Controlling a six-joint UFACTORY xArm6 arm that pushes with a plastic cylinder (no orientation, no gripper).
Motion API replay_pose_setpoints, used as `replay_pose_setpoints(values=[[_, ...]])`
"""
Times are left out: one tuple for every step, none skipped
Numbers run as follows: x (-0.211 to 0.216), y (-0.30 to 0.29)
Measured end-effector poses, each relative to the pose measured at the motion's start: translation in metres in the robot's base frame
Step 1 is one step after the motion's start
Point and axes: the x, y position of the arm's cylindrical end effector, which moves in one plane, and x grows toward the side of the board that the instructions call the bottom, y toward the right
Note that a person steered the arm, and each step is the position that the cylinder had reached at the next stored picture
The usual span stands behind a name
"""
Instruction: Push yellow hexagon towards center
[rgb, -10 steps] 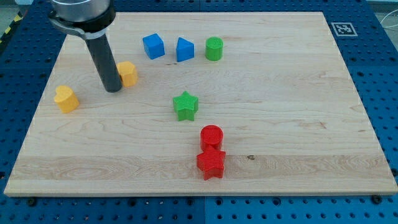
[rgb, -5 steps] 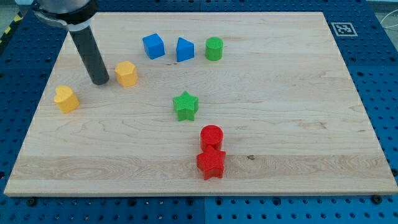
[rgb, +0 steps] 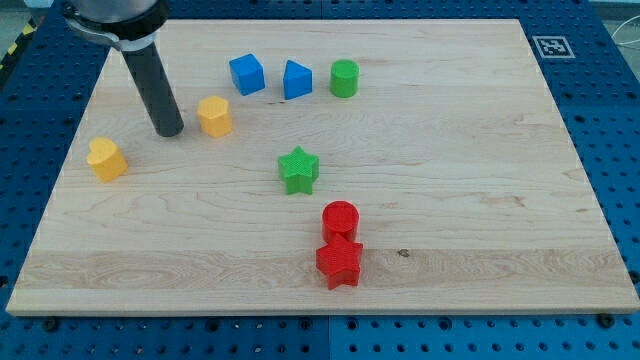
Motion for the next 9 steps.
replay_pose_setpoints(values=[[-0.009,-0.003],[-0.026,-0.003],[-0.031,0.013],[-0.031,0.026],[-0.029,0.036],[-0.026,0.049],[-0.026,0.058],[-0.025,0.067],[-0.025,0.069]])
